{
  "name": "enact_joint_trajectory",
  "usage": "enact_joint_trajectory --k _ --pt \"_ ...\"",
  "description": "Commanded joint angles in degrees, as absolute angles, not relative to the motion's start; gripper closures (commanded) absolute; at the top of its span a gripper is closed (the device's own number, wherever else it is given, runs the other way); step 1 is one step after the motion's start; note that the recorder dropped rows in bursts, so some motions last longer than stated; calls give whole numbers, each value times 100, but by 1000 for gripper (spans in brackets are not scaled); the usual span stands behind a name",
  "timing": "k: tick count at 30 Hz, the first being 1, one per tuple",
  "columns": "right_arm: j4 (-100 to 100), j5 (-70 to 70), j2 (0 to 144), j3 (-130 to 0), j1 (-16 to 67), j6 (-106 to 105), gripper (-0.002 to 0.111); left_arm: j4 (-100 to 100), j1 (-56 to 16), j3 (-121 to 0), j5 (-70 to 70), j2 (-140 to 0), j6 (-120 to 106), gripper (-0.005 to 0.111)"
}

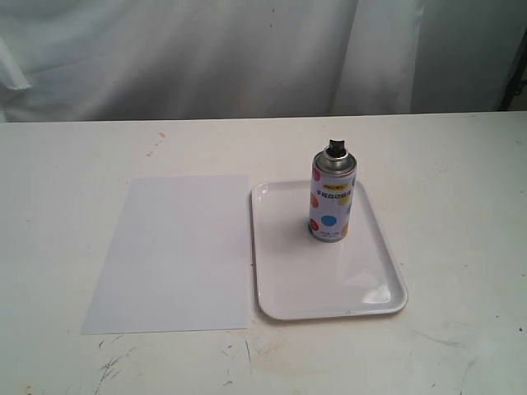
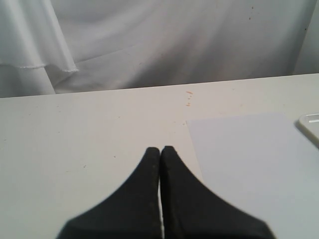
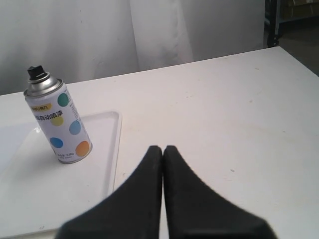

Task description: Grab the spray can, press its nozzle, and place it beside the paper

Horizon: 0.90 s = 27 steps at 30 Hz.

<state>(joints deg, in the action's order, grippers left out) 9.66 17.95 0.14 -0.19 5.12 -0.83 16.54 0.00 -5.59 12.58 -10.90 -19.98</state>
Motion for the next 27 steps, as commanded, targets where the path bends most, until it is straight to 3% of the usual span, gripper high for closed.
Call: enact_joint_trajectory --k 1,27 --pt "847 1804 0 0 472 -31 108 1658 7 -552 1223 -1073 -1960 107" --pt "-71 1978 0 0 472 442 108 1658 7 -552 1223 -1073 -1973 107"
